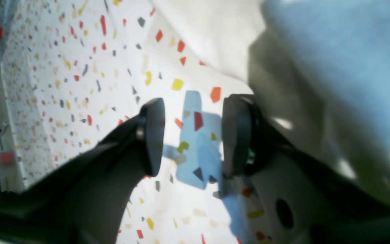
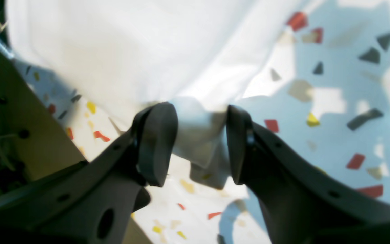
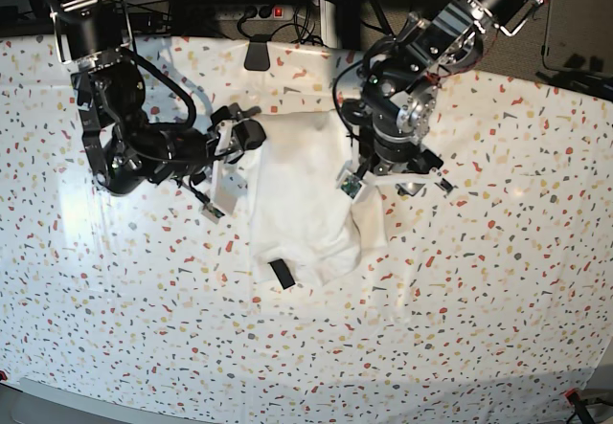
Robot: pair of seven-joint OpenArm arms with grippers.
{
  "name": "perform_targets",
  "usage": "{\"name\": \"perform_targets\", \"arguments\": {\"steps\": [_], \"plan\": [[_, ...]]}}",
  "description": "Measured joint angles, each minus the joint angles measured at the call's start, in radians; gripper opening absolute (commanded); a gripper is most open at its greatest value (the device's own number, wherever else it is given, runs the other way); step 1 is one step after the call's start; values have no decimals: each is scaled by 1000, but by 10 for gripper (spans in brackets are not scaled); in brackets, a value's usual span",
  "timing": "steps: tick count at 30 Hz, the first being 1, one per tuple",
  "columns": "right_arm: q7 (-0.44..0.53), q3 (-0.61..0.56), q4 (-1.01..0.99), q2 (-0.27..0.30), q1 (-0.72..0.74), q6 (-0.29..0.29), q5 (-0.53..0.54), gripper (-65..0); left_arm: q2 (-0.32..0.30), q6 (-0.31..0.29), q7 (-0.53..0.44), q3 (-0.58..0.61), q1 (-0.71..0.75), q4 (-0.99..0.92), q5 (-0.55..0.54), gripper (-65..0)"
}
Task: Fold the T-shirt properly
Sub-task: 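Press and square the bundle's sides with both grippers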
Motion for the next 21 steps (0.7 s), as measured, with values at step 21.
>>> {"name": "perform_targets", "arguments": {"steps": [21], "plan": [[9, 249, 84, -6, -2, -3, -42, -376, -2, 81, 59, 0, -91, 83, 74, -381]]}}
